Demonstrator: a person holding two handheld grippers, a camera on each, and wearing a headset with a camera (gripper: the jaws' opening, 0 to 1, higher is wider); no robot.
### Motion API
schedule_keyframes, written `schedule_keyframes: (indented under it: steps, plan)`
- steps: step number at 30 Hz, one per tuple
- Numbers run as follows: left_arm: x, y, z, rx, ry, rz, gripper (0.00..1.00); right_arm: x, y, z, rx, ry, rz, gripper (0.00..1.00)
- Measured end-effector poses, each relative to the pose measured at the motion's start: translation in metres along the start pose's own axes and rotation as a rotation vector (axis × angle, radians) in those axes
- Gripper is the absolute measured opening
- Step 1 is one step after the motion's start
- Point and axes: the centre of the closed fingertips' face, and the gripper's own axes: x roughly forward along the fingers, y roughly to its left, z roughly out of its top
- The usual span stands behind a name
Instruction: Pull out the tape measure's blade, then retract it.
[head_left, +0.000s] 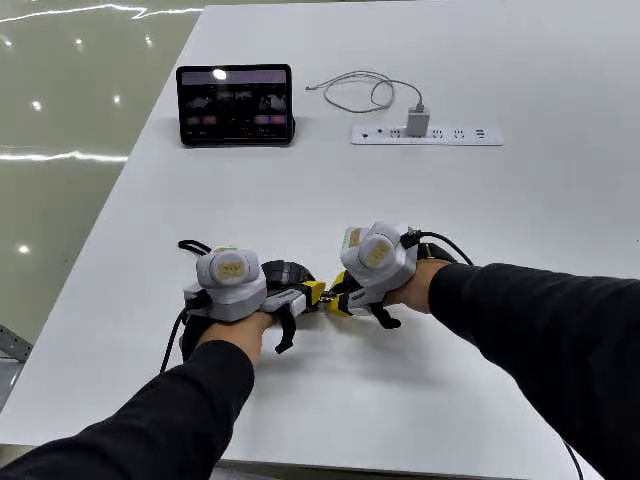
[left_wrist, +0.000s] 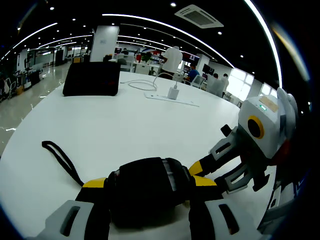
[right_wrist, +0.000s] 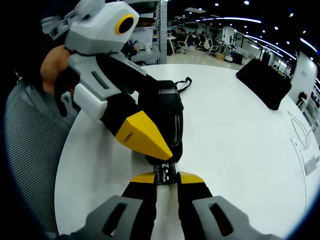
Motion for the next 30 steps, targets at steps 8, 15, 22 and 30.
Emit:
schedule_keyframes:
  steps: [8, 15, 22, 30]
  plan:
    - [-0.0004, -0.0002, -0.0003, -0.002, 0.002, -0.002, 0.60, 0.0039, 0.0007, 0.0038, 0.015, -0.010, 0.002, 0.11]
    - [-0.0003, -0.0006, -0.0001, -0.002, 0.001, -0.002, 0.60, 0.0066, 0.0008, 0.0049, 0.016, -0.001, 0.003, 0.11]
    - [-0.0002, -0.0008, 0.0000, -0.002, 0.000, -0.006, 0.60, 0.0063, 0.0011, 0.0046, 0.038, -0.006, -0.003, 0.11]
    - [0.0001, -0.0007, -0.0008, 0.002, 0.006, -0.012, 0.60, 0.0074, 0.0007, 0.0048, 0.044, 0.001, -0.005, 0.11]
